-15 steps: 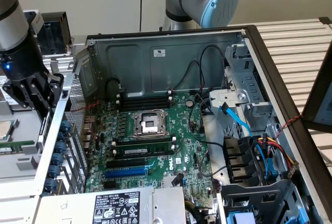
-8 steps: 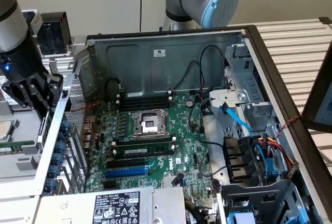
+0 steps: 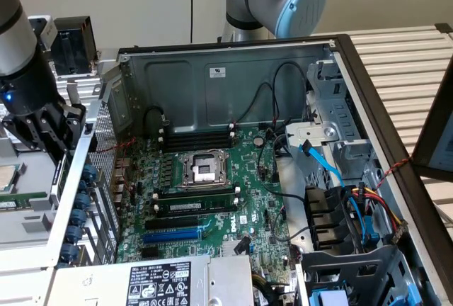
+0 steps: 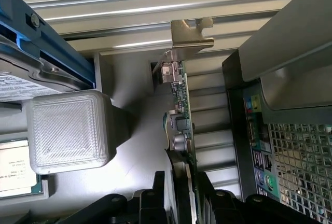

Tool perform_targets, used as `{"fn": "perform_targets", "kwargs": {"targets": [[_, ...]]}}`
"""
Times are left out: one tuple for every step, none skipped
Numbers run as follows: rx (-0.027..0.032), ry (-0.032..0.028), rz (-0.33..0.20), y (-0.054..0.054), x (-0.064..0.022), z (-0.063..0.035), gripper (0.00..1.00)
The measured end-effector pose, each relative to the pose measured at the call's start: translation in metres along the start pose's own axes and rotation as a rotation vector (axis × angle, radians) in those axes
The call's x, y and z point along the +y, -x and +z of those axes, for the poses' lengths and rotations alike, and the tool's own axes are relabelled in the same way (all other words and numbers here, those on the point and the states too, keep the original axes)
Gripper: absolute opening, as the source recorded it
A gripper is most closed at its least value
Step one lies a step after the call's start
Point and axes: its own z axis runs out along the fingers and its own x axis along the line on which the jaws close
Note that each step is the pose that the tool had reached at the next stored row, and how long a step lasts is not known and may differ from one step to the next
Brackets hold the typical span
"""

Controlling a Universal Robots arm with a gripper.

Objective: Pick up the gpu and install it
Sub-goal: 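Pick up the gpu and move the gpu toward the slot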

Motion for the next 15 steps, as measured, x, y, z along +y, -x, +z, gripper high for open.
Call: {"fn": "perform_targets", "kwargs": {"targets": [[0.0004, 0.0016, -0.001, 0.0001, -0.0009, 0.0, 0.37], [0.001, 0.0036, -0.004, 0.0003, -0.0018, 0.0, 0.37], [0.0017, 0.0049, -0.008, 0.0004, -0.0023, 0.0, 0.37], [0.0023, 0.0059, -0.012, 0.0004, -0.0024, 0.0, 0.37], [0.0027, 0.0071, -0.016, 0.0003, -0.0024, 0.0001, 0.37], [0.0034, 0.0086, -0.02, 0.0004, -0.0025, 0.0004, 0.37], [0.0043, 0.0107, -0.025, 0.0004, -0.0026, 0.0006, 0.37], [0.0056, 0.0124, -0.032, 0.0004, -0.0025, 0.0006, 0.37], [0.0068, 0.0137, -0.038, 0.0004, -0.0026, 0.0007, 0.37], [0.0079, 0.0144, -0.041, 0.0003, -0.0027, 0.0009, 0.37], [0.0085, 0.0147, -0.042, 0.0003, -0.0027, 0.0014, 0.37], [0.0095, 0.0148, -0.042, 0.0004, -0.0028, 0.0018, 0.37], [0.0104, 0.0148, -0.042, 0.0004, -0.0028, 0.0021, 0.37], [0.0113, 0.0151, -0.042, 0.0005, -0.0029, 0.0024, 0.37], [0.0123, 0.0161, -0.042, 0.0006, -0.0029, 0.0025, 0.37]]}}
